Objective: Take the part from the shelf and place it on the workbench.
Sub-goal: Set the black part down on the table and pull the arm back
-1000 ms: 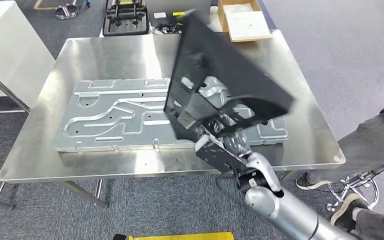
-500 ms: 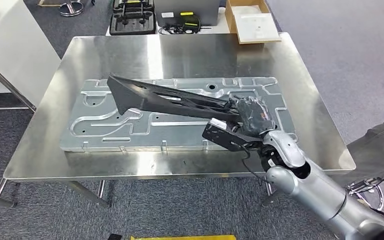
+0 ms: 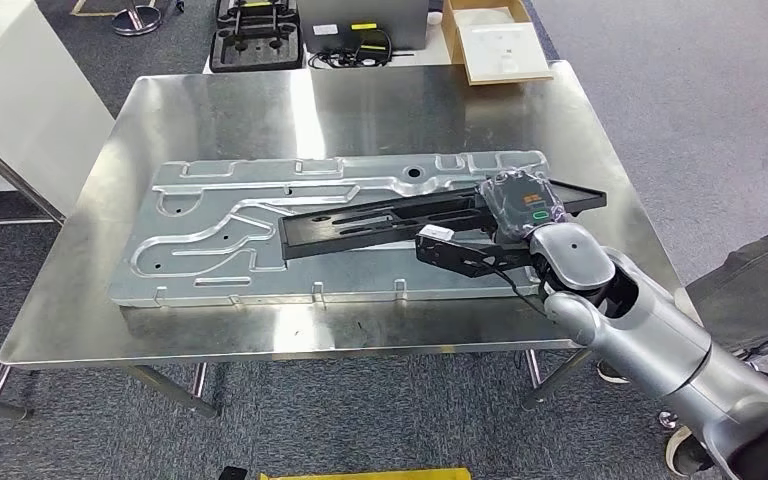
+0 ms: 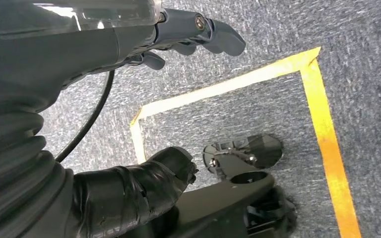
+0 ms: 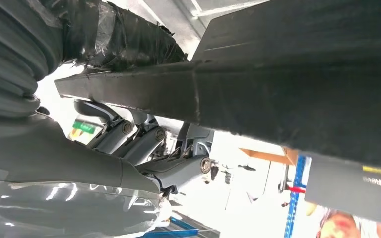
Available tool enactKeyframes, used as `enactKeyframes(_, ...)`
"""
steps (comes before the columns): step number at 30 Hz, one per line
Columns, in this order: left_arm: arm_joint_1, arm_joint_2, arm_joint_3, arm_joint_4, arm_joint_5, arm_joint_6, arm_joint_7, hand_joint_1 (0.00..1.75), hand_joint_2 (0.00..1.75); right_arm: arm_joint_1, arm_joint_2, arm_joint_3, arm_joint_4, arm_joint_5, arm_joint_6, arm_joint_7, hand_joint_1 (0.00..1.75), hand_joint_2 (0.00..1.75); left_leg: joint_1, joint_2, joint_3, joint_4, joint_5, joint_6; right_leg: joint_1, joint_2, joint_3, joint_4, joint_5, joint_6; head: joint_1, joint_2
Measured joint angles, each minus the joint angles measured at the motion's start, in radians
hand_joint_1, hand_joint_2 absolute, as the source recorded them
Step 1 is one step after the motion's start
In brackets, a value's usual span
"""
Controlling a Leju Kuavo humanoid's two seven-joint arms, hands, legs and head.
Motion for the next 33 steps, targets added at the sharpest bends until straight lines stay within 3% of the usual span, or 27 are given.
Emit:
enactKeyframes(4,0.000,-0.004,0.000,0.000,0.001,-0.003,-0.002,0.00,1.75,-0.023,-0.003,0.031,0.033,0.000,0.030,-0.007,1.75,1.75,0.004,0.000,0.014,-0.030,0.011,0.016,0.001,-0.002,-0.005,0.008,-0.011,0.020,0.002,0.000)
enactKeyframes(5,-0.001,-0.005,0.000,0.000,0.001,-0.003,-0.002,0.00,1.75,-0.031,-0.003,0.039,0.040,0.002,0.032,-0.009,1.75,1.75,0.006,0.000,0.018,-0.038,0.016,0.021,0.002,-0.002,-0.020,0.041,-0.031,0.023,0.003,0.000)
enactKeyframes(7,-0.004,-0.007,0.000,0.000,0.000,-0.004,-0.001,0.00,1.75,-0.042,-0.003,0.052,0.055,0.007,0.032,-0.016,1.75,1.75,0.006,0.001,0.021,-0.042,0.017,0.028,0.001,-0.002,-0.075,0.156,-0.087,0.024,0.006,0.000)
enactKeyframes(9,-0.005,-0.009,0.000,0.000,-0.001,-0.005,-0.001,0.00,1.75,-0.045,-0.003,0.064,0.068,0.009,0.031,-0.020,1.75,1.75,0.006,0.000,0.022,-0.039,0.015,0.030,0.000,-0.002,-0.121,0.244,-0.106,0.028,0.007,0.000)
enactKeyframes(10,-0.004,-0.010,0.000,0.000,-0.001,-0.006,0.000,0.00,1.75,-0.046,-0.003,0.071,0.074,0.010,0.031,-0.021,1.75,1.75,0.006,0.000,0.022,-0.037,0.013,0.029,-0.001,-0.002,-0.122,0.240,-0.090,0.029,0.007,0.000)
enactKeyframes(11,-0.004,-0.012,0.000,0.000,-0.001,-0.006,0.000,0.00,1.75,-0.047,-0.003,0.076,0.078,0.012,0.030,-0.021,1.75,1.75,0.007,-0.001,0.022,-0.033,0.011,0.028,-0.004,-0.002,-0.104,0.199,-0.058,0.031,0.007,0.000)
enactKeyframes(13,-0.004,-0.014,0.000,0.000,-0.001,-0.006,0.001,0.00,1.75,-0.055,-0.002,0.085,0.085,0.017,0.028,-0.023,1.75,1.75,0.006,-0.004,0.018,-0.017,0.000,0.018,-0.007,-0.003,-0.047,0.077,-0.004,0.033,0.008,0.000)
enactKeyframes(14,-0.005,-0.015,0.000,0.000,-0.002,-0.006,0.001,0.00,1.75,-0.060,-0.002,0.088,0.088,0.022,0.026,-0.027,1.75,1.75,0.004,-0.005,0.013,-0.010,-0.004,0.013,-0.007,-0.002,-0.028,0.036,0.007,0.030,0.008,0.000)
enactKeyframes(19,-0.007,-0.015,0.000,0.000,-0.004,-0.006,0.008,0.00,1.75,-0.089,0.021,0.107,0.109,0.051,0.019,-0.057,1.75,1.75,0.002,-0.005,-0.003,0.013,-0.017,-0.010,-0.006,0.000,-0.021,0.013,0.010,0.002,0.004,0.000)
enactKeyframes(21,-0.009,-0.015,0.000,0.000,-0.004,-0.006,0.009,0.00,1.75,-0.108,0.039,0.115,0.119,0.060,0.020,-0.069,1.75,1.75,0.005,-0.001,-0.039,0.093,-0.063,-0.021,-0.007,-0.001,-0.020,0.010,0.012,-0.008,0.001,0.000)
enactKeyframes(23,-0.012,-0.019,0.000,0.000,-0.003,-0.001,0.009,0.00,1.75,-0.121,0.061,0.126,0.134,0.072,0.025,-0.081,1.75,1.75,0.007,0.000,-0.099,0.215,-0.112,-0.027,-0.005,-0.001,-0.021,0.010,0.012,-0.011,-0.001,0.000)
enactKeyframes(24,-0.013,-0.023,0.000,0.000,-0.003,0.006,0.009,0.00,1.75,-0.127,0.071,0.135,0.144,0.079,0.033,-0.086,1.75,1.75,0.007,0.000,-0.120,0.254,-0.119,-0.027,-0.003,-0.001,-0.020,0.010,0.012,-0.012,-0.001,0.000)
enactKeyframes(25,-0.015,-0.029,0.000,0.000,-0.003,0.015,0.009,0.00,1.75,-0.132,0.082,0.146,0.157,0.088,0.044,-0.091,1.75,1.75,0.006,0.000,-0.125,0.258,-0.107,-0.024,-0.001,-0.001,-0.020,0.010,0.012,-0.012,-0.001,0.000)
enactKeyframes(26,-0.018,-0.036,0.000,0.000,-0.004,0.024,0.010,0.00,1.75,-0.139,0.092,0.159,0.174,0.098,0.054,-0.097,1.75,1.75,0.005,0.000,-0.111,0.224,-0.079,-0.018,0.002,-0.001,-0.019,0.010,0.012,-0.012,-0.001,0.000)
enactKeyframes(27,-0.023,-0.040,0.000,0.000,-0.006,0.030,0.010,0.00,1.75,-0.147,0.101,0.170,0.193,0.108,0.062,-0.105,1.75,1.75,0.002,0.000,-0.082,0.162,-0.043,-0.009,0.004,-0.001,-0.018,0.010,0.013,-0.012,-0.001,0.000)
enactKeyframes(29,-0.036,-0.046,0.000,0.000,-0.011,0.034,0.013,0.00,1.75,-0.161,0.116,0.189,0.234,0.127,0.049,-0.134,1.75,1.75,-0.006,0.000,-0.023,0.040,0.001,0.011,0.007,-0.003,-0.018,0.009,0.014,-0.010,0.000,0.000)
enactKeyframes(30,-0.040,-0.048,0.000,0.000,-0.014,0.034,0.014,0.00,1.75,-0.165,0.121,0.196,0.254,0.135,0.030,-0.153,1.75,1.75,-0.011,0.000,-0.008,0.007,0.008,0.018,0.006,-0.005,-0.019,0.007,0.015,-0.007,0.000,0.000)
enactKeyframes(33,-0.045,-0.054,-0.001,0.000,-0.020,0.034,0.018,0.00,1.75,-0.164,0.140,0.214,0.298,0.155,-0.029,-0.199,1.75,1.75,-0.011,0.001,0.003,-0.020,0.014,0.023,0.006,-0.007,-0.017,-0.003,0.021,0.006,0.000,0.000)
